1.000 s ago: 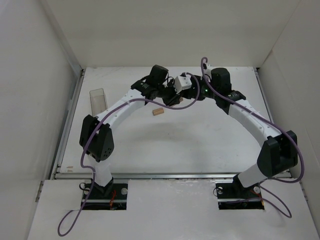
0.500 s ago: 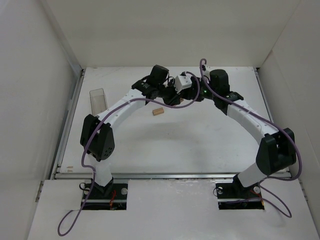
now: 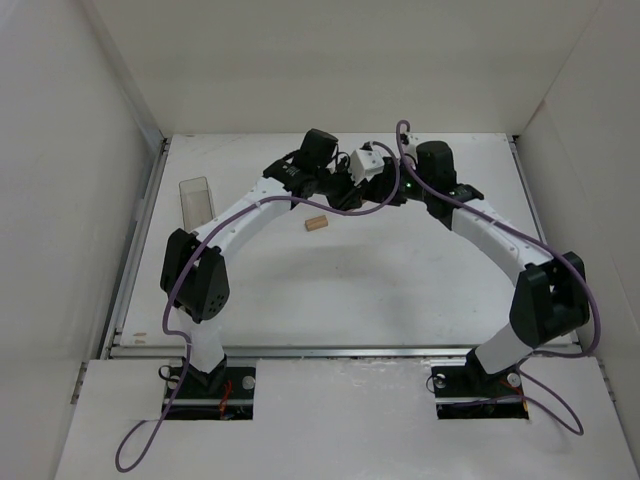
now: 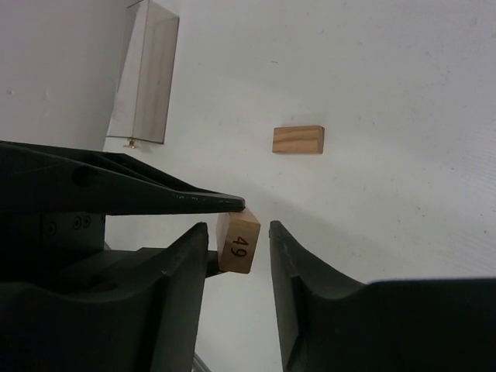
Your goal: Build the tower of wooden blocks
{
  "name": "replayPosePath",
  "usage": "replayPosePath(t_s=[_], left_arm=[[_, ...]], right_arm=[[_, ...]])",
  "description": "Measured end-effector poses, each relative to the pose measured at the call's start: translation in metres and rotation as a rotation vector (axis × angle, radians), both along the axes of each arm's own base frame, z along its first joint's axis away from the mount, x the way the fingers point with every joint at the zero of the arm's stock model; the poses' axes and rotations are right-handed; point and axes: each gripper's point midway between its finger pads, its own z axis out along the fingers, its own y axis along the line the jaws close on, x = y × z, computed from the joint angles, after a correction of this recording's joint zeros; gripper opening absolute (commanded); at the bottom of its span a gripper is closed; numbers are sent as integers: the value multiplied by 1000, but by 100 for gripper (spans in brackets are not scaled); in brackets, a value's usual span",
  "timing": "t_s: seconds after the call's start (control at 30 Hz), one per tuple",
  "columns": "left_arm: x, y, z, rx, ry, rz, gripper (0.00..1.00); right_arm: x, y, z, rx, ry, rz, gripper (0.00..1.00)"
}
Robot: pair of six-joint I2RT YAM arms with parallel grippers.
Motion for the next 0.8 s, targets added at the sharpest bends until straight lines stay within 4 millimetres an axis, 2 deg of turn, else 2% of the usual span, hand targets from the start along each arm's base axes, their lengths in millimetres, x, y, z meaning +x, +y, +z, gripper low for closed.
replayPosePath(t_s=[0.1,0.23,0.27,0.3,0.33,0.4,0.43,0.63,0.7,0.8], left_arm=[[0,0,0,0,0,1,0],[1,2,-2,13,2,12,0],[1,3,-3,16,2,15,0],[1,4,-3,18,3,20,34],[2,4,-3,23,-1,26,56],[6,5,-3,27,-11,45,95],[8,6,-3,30,-15,57,100],[18,25,-13,94,-27,172,100],[15,46,-23,122,-15,215,100],[9,90,-32,184,-6,303,100]], right_arm=[[-1,3,-4,5,11,14,33],[1,6,-9,20,36,16,0],[1,6,-10,21,37,14,0],[1,7,-10,20,39,10,0],[2,7,-10,17,39,5,0],[1,6,-16,-16,48,-16,0],[1,5,-19,-40,57,-35,0],[16,-13,-35,-318,59,-278,0],[22,-20,-44,-416,55,-354,0],[20,-31,-68,-560,64,-424,0]])
